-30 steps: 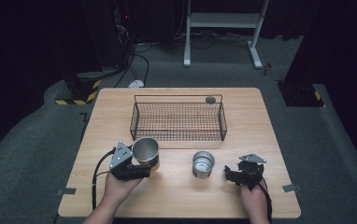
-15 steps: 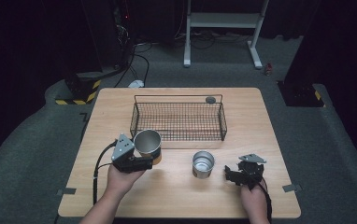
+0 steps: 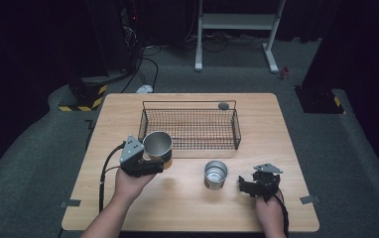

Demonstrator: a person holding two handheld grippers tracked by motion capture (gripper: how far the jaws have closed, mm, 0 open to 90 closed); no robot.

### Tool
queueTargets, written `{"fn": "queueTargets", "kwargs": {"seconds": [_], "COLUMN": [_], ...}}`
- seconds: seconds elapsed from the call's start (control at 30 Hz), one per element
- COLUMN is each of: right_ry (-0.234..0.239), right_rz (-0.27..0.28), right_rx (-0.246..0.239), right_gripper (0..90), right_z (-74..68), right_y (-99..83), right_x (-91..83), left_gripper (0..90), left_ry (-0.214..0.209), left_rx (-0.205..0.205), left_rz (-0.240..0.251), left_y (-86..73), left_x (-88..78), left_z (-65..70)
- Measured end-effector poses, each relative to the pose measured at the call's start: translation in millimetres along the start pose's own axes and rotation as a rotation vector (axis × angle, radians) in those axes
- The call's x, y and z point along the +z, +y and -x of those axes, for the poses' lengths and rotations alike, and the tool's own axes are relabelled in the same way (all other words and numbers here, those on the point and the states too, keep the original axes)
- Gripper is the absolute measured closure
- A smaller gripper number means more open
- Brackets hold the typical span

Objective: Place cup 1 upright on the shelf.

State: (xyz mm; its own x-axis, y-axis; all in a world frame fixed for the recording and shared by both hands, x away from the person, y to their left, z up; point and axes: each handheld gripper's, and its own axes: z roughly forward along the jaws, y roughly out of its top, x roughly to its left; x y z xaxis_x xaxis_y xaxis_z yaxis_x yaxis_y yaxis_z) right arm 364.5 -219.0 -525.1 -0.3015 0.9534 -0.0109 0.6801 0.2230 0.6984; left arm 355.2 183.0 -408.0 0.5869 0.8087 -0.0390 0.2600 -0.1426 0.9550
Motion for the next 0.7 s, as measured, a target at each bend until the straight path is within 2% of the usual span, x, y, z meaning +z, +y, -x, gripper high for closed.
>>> {"fn": "queueTargets", "kwargs": {"seconds": [0.7], "right_ry": [0.001], "right_rz": [0.002], "right_rx": [-0.009], "right_gripper": [7.9], "right_z": [0.4], "right_y": [0.2], "right_x": [0.4], "left_gripper": [13.8], "left_ry": [0.005], "left_rx": [-0.024], "left_rz": [0.017], "left_y": [20.3], "left_x": [17.2], "left_z": [-10.1]}}
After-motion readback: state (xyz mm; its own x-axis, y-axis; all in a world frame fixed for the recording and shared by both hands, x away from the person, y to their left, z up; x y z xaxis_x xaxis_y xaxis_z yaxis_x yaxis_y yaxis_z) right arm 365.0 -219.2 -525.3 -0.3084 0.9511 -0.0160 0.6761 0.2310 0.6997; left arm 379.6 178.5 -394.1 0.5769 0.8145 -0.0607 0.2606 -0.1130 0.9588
